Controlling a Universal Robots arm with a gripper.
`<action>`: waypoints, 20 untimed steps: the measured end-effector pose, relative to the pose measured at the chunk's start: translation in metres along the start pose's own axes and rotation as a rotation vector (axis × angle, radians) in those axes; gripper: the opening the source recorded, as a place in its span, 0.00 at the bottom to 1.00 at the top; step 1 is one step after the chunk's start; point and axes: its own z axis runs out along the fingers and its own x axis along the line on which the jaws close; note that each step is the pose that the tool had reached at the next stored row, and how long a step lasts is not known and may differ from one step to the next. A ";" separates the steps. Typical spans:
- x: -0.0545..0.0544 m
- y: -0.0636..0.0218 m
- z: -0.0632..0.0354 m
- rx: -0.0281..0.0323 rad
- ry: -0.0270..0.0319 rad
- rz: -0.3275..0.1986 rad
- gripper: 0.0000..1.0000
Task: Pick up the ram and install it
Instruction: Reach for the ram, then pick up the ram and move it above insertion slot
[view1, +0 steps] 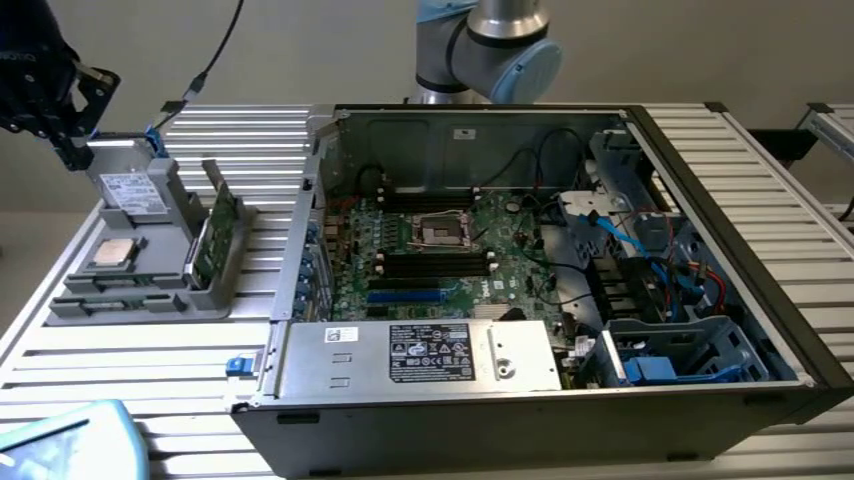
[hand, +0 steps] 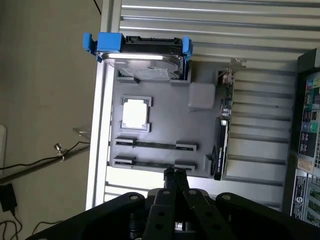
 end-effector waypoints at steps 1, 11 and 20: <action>0.000 0.0000 0.0000 0.0000 0.0000 0.000 0.11; 0.000 0.0000 0.0000 0.0000 0.0000 0.000 0.11; 0.000 -0.0001 0.0009 0.0040 0.0024 -0.047 0.11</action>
